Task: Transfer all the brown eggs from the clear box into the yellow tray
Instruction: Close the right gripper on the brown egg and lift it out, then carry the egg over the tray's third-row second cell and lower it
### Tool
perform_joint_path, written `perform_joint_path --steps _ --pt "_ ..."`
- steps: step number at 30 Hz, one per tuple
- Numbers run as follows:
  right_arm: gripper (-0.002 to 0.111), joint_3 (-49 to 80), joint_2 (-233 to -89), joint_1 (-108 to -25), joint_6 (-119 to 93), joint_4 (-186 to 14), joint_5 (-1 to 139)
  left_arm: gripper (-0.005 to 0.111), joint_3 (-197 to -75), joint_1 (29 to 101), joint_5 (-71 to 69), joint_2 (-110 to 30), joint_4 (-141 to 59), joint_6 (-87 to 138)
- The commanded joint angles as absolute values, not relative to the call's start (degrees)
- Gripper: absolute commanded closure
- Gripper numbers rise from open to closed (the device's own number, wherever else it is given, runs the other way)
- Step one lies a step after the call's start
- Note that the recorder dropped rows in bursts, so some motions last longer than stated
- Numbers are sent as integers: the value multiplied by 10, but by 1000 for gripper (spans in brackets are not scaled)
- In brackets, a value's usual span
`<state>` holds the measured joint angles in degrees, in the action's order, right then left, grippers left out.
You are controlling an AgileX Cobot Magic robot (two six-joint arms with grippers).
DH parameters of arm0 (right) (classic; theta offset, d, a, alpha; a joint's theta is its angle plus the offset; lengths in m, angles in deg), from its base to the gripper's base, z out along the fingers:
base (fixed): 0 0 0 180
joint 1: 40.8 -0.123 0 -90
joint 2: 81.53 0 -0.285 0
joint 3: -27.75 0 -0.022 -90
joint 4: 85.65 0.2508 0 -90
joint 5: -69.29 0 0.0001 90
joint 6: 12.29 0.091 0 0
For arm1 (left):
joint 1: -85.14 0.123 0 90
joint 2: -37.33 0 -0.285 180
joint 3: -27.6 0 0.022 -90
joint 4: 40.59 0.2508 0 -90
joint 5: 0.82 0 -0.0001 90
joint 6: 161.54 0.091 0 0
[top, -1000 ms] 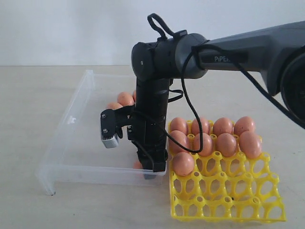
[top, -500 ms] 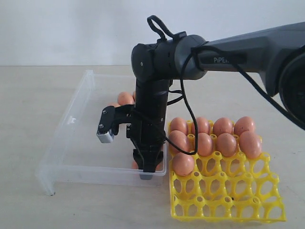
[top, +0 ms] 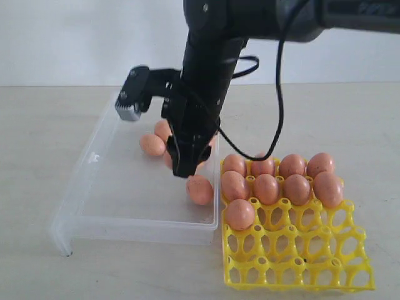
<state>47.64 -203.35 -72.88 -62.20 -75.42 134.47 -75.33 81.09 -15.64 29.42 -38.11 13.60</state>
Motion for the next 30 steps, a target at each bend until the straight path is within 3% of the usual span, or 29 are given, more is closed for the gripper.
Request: perform_joint_path --steps 1,6,15,23,27,30 --pt "108 478 -1959 -721 -497 -785 1325 103 -752 813 -152 295 -383 137" --pt "108 441 -1900 -689 -325 -729 1226 103 -752 813 -152 295 -383 137" --pt "108 90 -1710 -707 -197 -616 682 103 -752 813 -152 295 -383 137" --pt "108 -175 -1631 -701 -43 -583 302 103 -752 813 -152 295 -383 137" --pt "108 -215 -1632 -648 99 -711 285 103 -752 813 -152 295 -383 137" --pt "108 -215 -1641 -572 272 -956 291 103 -752 813 -152 295 -383 137"
